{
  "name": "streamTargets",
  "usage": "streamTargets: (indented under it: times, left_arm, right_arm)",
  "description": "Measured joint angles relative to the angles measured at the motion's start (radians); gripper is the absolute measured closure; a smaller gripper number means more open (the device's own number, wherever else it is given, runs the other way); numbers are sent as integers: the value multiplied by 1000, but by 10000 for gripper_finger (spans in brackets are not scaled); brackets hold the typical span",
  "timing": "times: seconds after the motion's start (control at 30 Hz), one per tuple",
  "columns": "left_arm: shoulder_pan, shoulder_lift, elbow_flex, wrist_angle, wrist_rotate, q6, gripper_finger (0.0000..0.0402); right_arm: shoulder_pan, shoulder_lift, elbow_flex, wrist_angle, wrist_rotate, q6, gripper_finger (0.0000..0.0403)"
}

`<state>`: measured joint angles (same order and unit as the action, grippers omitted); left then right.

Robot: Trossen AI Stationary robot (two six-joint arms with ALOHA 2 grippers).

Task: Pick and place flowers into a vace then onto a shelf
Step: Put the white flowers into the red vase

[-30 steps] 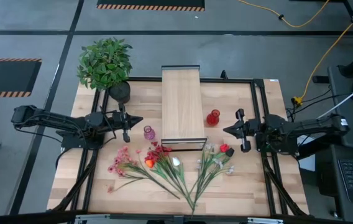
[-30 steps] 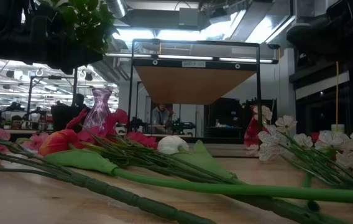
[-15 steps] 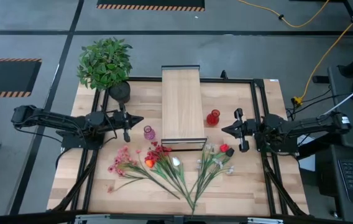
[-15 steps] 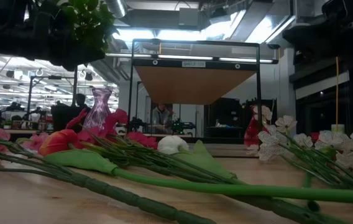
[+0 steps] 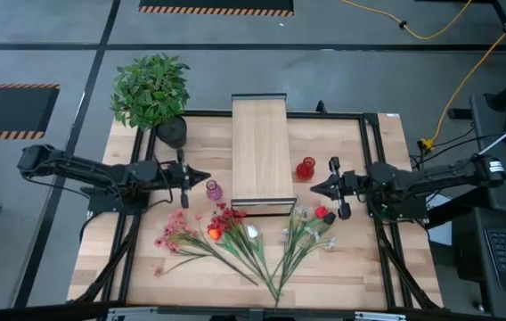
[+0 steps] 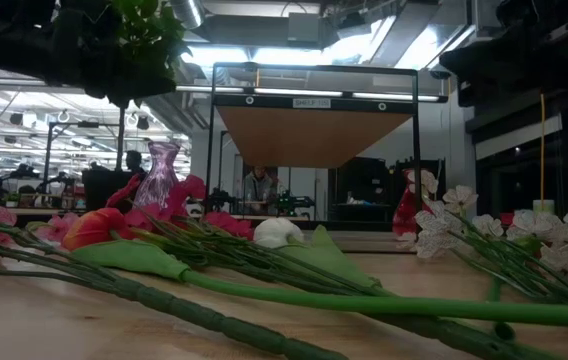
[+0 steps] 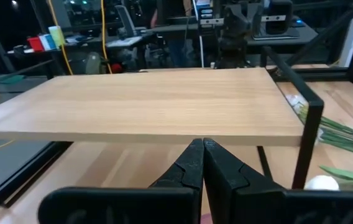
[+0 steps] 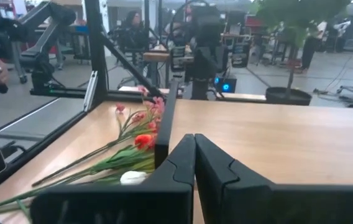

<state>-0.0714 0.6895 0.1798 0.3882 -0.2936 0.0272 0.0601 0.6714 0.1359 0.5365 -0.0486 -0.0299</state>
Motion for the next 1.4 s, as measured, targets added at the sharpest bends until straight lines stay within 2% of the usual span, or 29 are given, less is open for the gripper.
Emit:
streamTargets:
  times: [0.23, 0.5, 0.7, 0.97, 1.13, 1.3, 1.4]
  left_arm:
    - [-28, 31, 12, 1, -3, 12, 398]
    - [-78, 80, 54, -19, -5, 11, 398]
    - [-132, 138, 89, -61, -103, -22, 398]
    - [-222, 209, 122, -61, -175, -96, 398]
    - [-300, 280, 160, -60, -263, -119, 398]
    - [-370, 353, 205, -59, -308, -127, 398]
    - [-397, 385, 228, -59, -318, -137, 398]
  right_arm:
    - [20, 73, 37, 0, -7, 0, 393]
    - [94, 121, 87, -43, -7, 1, 393]
    - [151, 143, 92, -62, -6, 3, 393]
    - [229, 146, 92, -63, -1, 27, 393]
    - [279, 147, 92, -63, 57, 29, 393]
    - [322, 164, 92, -62, 61, 42, 393]
    - [345, 183, 92, -63, 109, 51, 393]
